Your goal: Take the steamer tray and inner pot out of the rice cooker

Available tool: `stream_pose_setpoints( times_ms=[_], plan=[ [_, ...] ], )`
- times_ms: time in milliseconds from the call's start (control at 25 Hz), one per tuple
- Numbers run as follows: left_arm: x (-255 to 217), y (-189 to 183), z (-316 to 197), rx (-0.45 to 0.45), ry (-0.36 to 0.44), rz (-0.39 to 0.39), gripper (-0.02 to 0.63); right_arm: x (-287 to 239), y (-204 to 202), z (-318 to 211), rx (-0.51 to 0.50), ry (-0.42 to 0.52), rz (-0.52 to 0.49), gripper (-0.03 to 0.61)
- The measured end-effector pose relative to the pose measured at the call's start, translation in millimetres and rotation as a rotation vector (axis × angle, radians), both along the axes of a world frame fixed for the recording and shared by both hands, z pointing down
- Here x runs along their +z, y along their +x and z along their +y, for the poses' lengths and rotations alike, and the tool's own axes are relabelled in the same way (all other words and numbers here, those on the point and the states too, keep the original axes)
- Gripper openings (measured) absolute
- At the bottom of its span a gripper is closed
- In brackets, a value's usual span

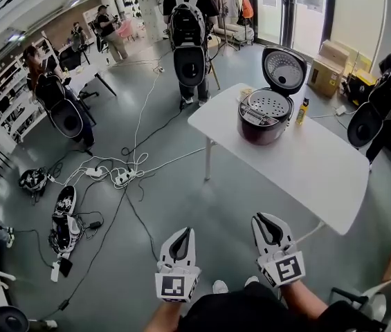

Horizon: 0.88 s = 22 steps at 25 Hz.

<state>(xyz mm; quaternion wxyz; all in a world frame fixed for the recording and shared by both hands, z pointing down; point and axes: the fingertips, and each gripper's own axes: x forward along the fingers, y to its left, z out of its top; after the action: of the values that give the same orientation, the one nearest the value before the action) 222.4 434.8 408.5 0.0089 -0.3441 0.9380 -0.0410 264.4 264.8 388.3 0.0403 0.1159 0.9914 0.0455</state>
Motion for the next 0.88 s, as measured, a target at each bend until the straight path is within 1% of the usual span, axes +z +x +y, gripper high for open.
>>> stream_pose_setpoints(
  times_ms=[120,160,200,280,320,400,480,560,600,680,720,880],
  plan=[
    [-2.8,-10.7,10.2,-0.01,0.0,-0.011,-0.002,-2.4,-12.7,8.2,0.011,0.001,-0.001,0.093],
    [-4.1,-14.3,11.2,-0.01,0.006,-0.007,-0.002,-4.8,-15.5,9.5,0.014,0.006,-0.004,0.109],
    [-5.1,-18.0,11.3,-0.014,0.015,0.0,0.011,-6.8,-17.6,9.2,0.019,0.014,-0.008,0.136],
    [-5.5,-27.1,11.3,-0.026,0.035,0.014,0.069,-7.8,-22.6,6.0,0.037,0.026,-0.014,0.225],
    [-4.2,-32.5,11.6,-0.032,0.038,0.02,0.127,-7.1,-25.8,3.6,0.048,0.028,-0.016,0.26],
    [1.2,-44.4,12.4,-0.05,0.043,0.033,0.275,-5.5,-33.5,-3.7,0.076,0.025,-0.022,0.324],
    [5.6,-57.3,9.6,-0.064,0.039,0.035,0.372,-3.6,-43.5,-15.1,0.108,0.021,-0.03,0.38],
    [6.3,-71.6,3.3,-0.065,0.028,0.031,0.474,-2.4,-56.3,-29.4,0.143,0.018,-0.035,0.421],
    [6.3,-79.5,0.4,-0.069,0.026,0.034,0.514,-2.5,-63.5,-37.1,0.163,0.017,-0.037,0.45],
    [6.0,-97.3,-5.6,-0.075,0.028,0.037,0.555,-3.6,-78.7,-53.1,0.204,0.018,-0.042,0.518],
    [5.6,-106.4,-9.7,-0.073,0.028,0.037,0.559,-3.9,-86.4,-61.2,0.222,0.018,-0.043,0.539],
    [5.1,-140.9,-35.1,-0.048,0.004,0.045,0.558,3.9,-118.2,-93.2,0.26,0.007,-0.015,0.565]
  ],
)
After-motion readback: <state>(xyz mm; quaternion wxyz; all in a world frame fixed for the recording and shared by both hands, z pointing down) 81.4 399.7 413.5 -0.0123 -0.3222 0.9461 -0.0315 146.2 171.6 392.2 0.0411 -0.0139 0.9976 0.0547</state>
